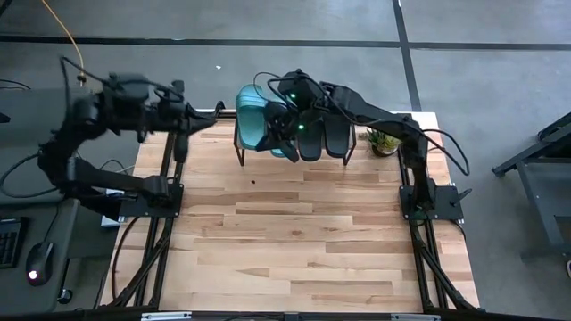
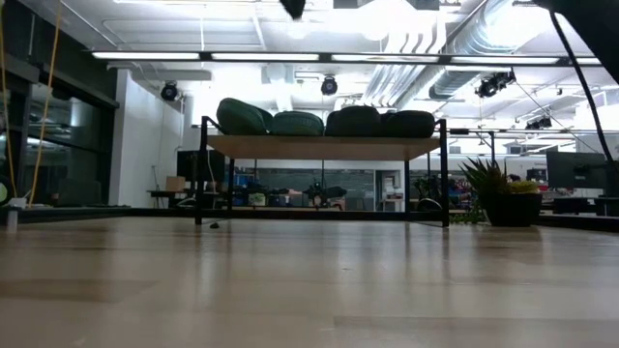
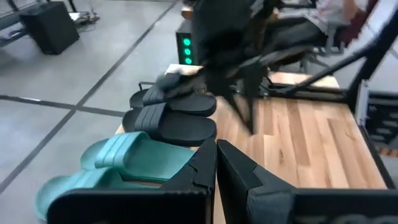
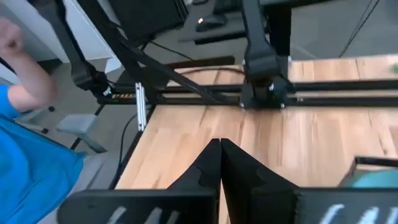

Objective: Pick and place slides into the shelf
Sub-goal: Return to Home Position

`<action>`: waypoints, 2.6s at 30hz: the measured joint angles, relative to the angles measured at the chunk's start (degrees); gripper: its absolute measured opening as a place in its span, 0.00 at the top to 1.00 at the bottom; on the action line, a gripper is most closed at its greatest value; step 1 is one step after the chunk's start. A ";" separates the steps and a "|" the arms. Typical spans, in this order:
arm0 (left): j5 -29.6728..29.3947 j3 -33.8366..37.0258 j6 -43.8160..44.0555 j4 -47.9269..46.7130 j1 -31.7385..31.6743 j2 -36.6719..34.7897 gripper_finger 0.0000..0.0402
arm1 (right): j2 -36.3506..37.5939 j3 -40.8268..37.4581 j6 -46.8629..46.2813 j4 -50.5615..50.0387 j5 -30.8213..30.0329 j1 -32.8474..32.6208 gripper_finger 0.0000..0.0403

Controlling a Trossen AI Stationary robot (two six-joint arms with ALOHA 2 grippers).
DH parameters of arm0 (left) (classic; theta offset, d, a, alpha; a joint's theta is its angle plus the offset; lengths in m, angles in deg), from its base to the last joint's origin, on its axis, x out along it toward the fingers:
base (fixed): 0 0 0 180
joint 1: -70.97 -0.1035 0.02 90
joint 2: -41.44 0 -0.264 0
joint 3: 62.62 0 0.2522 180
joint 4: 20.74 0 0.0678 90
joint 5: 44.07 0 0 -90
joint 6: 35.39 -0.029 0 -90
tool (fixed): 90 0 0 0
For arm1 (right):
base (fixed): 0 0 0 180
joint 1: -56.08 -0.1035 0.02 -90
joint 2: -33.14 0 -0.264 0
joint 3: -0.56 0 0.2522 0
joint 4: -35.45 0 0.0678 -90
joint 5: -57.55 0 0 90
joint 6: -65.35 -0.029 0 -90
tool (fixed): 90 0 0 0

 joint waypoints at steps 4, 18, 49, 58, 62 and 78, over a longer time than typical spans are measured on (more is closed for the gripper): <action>-2.39 17.33 1.94 13.07 0.00 -8.11 0.99 | 2.24 0.00 -0.17 0.81 -3.41 -2.65 1.00; -12.04 45.99 5.00 29.64 11.71 -25.38 0.99 | 3.35 0.00 0.44 -1.19 -8.73 -10.83 1.00; -39.47 62.18 4.87 39.69 32.98 -37.43 0.99 | 64.65 -77.12 -4.43 41.84 -16.53 -18.07 1.00; -28.88 69.50 0.67 39.33 32.98 -51.96 0.99 | 83.40 -99.83 -4.50 58.08 -26.95 -16.93 1.00; -28.92 70.41 1.91 37.97 32.98 -55.42 0.99 | 86.66 -103.10 -4.44 58.33 -25.12 -16.26 1.00; -29.33 77.99 1.91 45.93 32.94 -56.07 0.99 | 87.77 -111.14 -1.13 67.01 -21.15 -12.90 1.00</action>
